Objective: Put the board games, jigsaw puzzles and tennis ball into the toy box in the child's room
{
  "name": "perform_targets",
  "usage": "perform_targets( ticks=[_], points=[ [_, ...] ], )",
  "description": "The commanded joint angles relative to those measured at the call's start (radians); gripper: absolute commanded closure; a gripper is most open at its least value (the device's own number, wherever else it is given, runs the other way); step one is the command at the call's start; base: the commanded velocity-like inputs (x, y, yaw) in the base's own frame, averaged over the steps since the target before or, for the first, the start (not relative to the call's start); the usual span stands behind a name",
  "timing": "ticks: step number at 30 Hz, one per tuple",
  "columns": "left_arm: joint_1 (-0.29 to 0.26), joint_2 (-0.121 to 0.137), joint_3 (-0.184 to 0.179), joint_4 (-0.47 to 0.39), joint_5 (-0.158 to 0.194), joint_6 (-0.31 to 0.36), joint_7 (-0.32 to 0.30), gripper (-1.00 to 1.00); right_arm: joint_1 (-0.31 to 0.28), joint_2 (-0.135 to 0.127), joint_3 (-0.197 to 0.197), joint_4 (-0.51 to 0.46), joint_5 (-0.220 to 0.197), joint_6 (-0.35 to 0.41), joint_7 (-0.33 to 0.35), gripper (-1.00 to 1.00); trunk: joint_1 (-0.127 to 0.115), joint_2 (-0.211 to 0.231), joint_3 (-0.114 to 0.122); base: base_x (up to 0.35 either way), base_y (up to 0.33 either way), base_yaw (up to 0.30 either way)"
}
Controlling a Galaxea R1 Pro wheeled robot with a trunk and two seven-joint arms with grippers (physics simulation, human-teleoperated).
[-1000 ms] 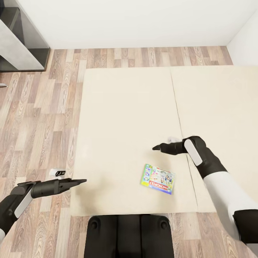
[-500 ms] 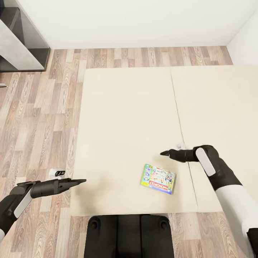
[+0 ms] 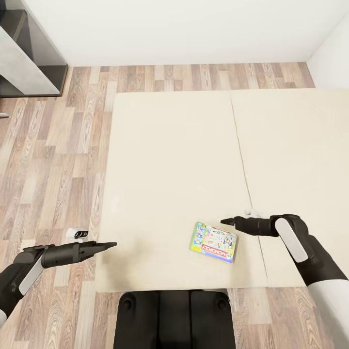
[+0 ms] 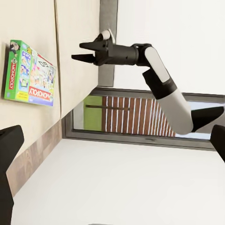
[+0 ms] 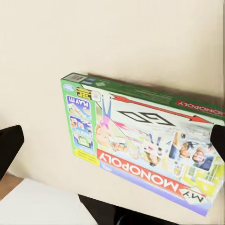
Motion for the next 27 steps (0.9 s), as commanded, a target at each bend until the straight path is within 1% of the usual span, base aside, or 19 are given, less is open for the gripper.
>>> perform_targets(
  ticks=[1,8,14,23,27],
  points=[
    [-0.001,0.001,-0.004,0.0,0.006,0.011,-0.002,-1.0,0.003,-0.003,0.001,-0.002,0.008,0.002,0.01,-1.0,0.001,-0.002,-0.001,0.0,0.0,0.0],
    [-0.001,0.001,-0.004,0.0,0.006,0.011,-0.002,-1.0,0.014,-0.014,0.0,-0.006,0.004,0.002,0.01,-1.0,0.001,-0.002,-0.001,0.0,0.0,0.0],
    [-0.001,0.001,-0.004,0.0,0.006,0.011,-0.002,-1.0,0.021,-0.03,0.001,-0.008,0.003,0.002,0.01,-1.0,0.001,-0.002,-0.001,0.0,0.0,0.0],
    [-0.001,0.001,-0.004,0.0,0.006,0.011,-0.002,-1.0,0.055,-0.041,-0.001,-0.011,0.004,0.002,0.01,-1.0,0.001,-0.002,-0.001,0.0,0.0,0.0],
    [-0.001,0.001,-0.004,0.0,0.006,0.011,-0.002,-1.0,0.067,-0.05,-0.003,-0.014,0.004,0.002,0.01,-1.0,0.001,-0.002,-0.001,0.0,0.0,0.0]
  ],
)
